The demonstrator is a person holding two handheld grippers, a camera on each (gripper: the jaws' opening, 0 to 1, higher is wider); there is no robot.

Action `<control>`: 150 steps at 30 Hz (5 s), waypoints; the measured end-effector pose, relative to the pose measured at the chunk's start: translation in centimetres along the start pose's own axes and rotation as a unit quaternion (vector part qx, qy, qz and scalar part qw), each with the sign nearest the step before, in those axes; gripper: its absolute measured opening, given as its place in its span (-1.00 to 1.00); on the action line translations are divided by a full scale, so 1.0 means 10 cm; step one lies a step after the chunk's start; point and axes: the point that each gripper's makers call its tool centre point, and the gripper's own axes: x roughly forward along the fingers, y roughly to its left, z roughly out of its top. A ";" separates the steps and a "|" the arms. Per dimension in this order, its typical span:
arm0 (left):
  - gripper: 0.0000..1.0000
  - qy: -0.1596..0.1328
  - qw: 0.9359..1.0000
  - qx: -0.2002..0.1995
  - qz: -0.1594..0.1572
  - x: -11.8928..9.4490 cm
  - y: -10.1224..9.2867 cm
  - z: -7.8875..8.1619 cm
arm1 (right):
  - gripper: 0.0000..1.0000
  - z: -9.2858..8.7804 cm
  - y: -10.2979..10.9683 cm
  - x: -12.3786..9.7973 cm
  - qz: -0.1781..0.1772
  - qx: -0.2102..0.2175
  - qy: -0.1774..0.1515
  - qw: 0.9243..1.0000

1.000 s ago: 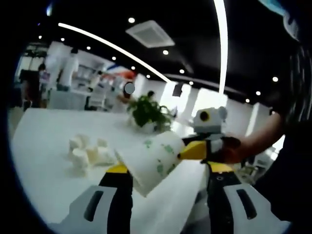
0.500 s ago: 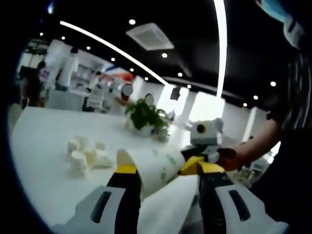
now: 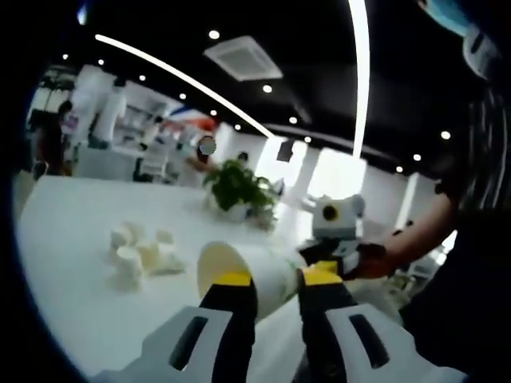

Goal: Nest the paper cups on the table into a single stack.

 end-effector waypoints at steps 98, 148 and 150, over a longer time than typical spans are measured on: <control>-1.00 0.455 0.854 0.246 -0.052 -0.10 0.30 -1.78 | 0.51 -0.18 -0.89 -0.50 -0.163 0.039 -0.075 0.983; -0.46 0.449 0.877 0.171 -0.001 -0.16 0.46 -1.79 | 0.40 -0.28 -0.95 -0.55 -0.159 0.081 -0.089 0.980; -0.45 0.447 0.878 0.169 -0.002 -0.18 0.43 -1.76 | 0.40 -0.28 -0.96 -0.55 -0.159 0.080 -0.087 0.980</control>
